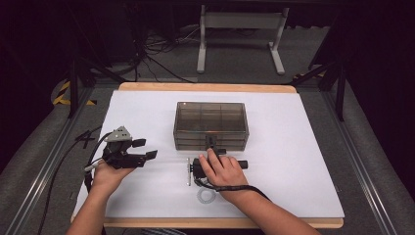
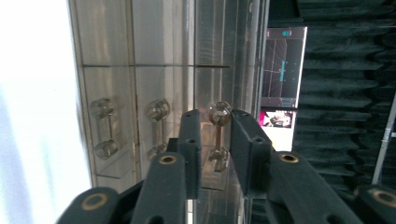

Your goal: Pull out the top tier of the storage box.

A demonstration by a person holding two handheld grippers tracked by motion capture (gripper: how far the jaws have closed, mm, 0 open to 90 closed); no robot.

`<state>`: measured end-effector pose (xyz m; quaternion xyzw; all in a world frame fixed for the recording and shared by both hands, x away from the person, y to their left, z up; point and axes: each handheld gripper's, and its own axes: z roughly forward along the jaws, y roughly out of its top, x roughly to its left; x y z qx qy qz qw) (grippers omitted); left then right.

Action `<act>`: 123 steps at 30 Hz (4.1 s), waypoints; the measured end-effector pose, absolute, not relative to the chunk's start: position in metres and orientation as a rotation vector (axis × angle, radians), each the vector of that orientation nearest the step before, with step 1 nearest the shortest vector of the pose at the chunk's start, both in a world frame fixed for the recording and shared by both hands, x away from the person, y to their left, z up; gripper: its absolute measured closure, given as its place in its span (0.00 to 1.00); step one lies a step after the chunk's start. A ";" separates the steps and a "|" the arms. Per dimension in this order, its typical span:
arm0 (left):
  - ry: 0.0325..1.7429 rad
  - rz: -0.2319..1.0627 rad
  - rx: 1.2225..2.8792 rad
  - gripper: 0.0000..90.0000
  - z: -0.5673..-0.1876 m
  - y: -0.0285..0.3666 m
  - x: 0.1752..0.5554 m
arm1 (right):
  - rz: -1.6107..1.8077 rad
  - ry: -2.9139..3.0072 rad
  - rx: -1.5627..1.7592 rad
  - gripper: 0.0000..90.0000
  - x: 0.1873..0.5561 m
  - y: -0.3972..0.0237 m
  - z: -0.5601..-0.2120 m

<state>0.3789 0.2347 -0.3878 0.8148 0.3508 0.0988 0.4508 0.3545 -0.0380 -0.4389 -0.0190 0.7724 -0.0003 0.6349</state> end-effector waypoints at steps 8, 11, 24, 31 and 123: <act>0.865 0.242 2.014 0.37 -0.388 0.235 0.379 | -0.024 1.739 -0.052 0.89 0.354 -0.036 -0.440; 0.870 0.243 2.010 0.37 -0.389 0.234 0.379 | -0.029 1.733 -0.052 0.90 0.354 -0.036 -0.441; 0.865 0.236 2.014 0.37 -0.390 0.233 0.380 | -0.035 1.730 -0.061 0.90 0.348 -0.035 -0.441; 0.863 0.239 2.016 0.37 -0.390 0.233 0.380 | -0.036 1.736 -0.069 0.90 0.340 -0.035 -0.440; 0.837 0.220 2.035 0.37 -0.392 0.220 0.394 | 1.278 2.060 0.282 0.54 0.326 -0.206 -0.415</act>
